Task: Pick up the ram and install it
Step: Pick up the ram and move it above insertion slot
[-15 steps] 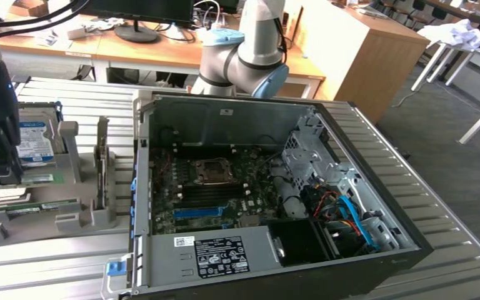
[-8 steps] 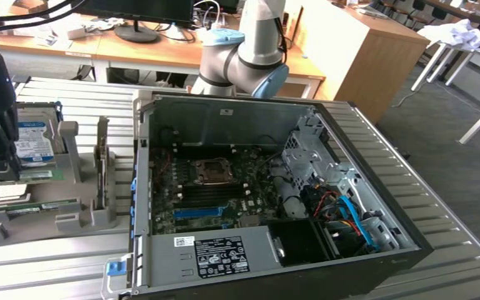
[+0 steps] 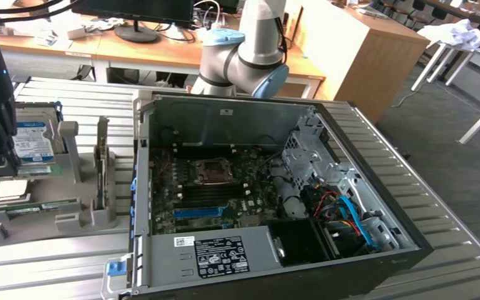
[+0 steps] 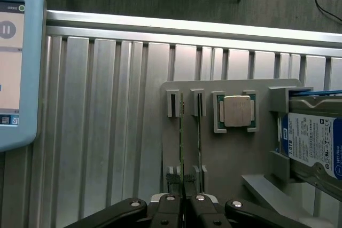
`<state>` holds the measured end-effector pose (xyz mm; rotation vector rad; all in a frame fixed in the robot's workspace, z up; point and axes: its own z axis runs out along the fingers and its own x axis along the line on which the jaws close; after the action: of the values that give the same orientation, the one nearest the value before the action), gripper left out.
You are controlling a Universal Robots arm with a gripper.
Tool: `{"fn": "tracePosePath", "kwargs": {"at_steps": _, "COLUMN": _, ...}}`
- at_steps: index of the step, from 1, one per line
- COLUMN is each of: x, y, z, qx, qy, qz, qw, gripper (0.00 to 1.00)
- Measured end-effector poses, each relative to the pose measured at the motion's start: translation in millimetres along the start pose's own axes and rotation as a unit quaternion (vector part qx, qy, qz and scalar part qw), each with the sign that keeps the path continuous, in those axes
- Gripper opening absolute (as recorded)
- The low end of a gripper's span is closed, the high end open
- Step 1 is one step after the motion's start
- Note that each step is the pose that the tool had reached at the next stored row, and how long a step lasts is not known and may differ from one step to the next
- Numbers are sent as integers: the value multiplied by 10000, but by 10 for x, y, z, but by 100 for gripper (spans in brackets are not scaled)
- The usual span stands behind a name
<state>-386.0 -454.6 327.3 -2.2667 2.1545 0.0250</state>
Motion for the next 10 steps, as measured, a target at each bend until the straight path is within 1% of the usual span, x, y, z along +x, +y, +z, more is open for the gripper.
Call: {"fn": "tracePosePath", "kwargs": {"at_steps": 10, "x": -2, "y": 0, "z": -115, "qx": 0, "qy": 1, "qz": 0, "qw": 10000, "gripper": 13}}
